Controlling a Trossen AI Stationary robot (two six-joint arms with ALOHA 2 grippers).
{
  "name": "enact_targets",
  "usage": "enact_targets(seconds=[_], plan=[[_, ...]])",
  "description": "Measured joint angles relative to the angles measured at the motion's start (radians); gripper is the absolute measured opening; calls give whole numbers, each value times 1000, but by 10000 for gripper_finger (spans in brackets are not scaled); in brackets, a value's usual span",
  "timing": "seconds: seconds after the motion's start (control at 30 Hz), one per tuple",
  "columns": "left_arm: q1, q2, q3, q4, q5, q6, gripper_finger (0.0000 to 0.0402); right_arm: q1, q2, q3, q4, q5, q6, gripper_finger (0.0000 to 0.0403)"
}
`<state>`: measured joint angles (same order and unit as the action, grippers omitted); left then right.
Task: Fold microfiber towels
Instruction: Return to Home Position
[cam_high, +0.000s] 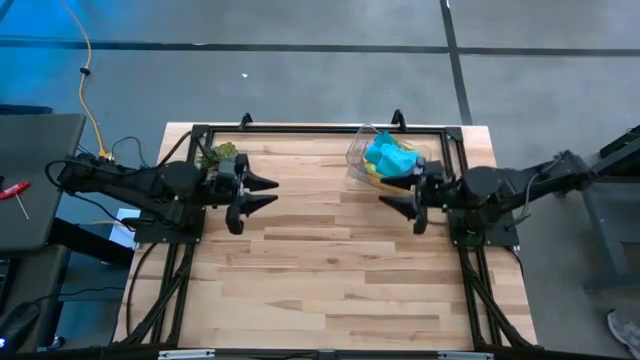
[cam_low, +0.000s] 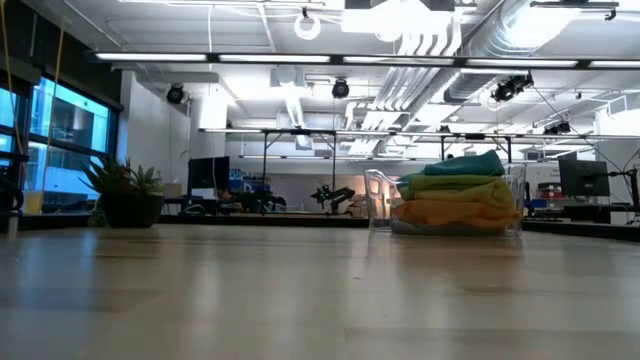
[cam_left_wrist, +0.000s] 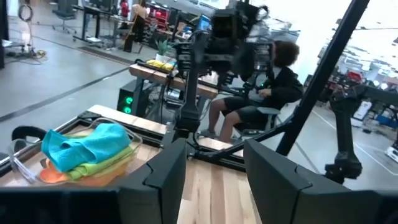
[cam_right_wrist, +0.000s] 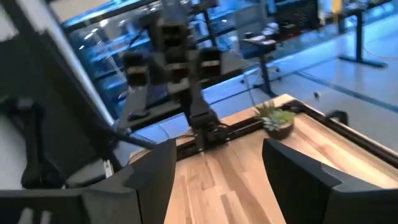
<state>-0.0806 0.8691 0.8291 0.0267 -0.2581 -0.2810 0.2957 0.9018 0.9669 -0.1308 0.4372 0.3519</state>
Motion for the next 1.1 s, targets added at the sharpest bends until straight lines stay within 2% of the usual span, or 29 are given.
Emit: enact_targets(seconds=[0.17, 0.43, 0.7, 0.8, 0.9, 1.0, 1.1], plan=[[-13, 0, 0, 0, -41, -3, 150, 29, 13, 0, 46, 4, -84, 232], [-12, 0, 0, -1, -45, 30, 149, 23, -7, 0, 45, 41, -220, 232], [-11, -1, 0, -21, -38, 103, 145, 23, -7, 0, 30, 41, -169, 232], [0, -37, -1, -98, -60, 172, 120, 23, -7, 0, 15, 40, -162, 232], [49, -104, -2, -213, -66, 194, 68, 23, -7, 0, 3, 40, -115, 232], [113, -194, -42, -242, 4, 194, 12, 23, -7, 0, -9, 40, -82, 232], [168, -300, -133, -191, 81, 176, 13, 23, -6, 0, -11, 40, -70, 232]])
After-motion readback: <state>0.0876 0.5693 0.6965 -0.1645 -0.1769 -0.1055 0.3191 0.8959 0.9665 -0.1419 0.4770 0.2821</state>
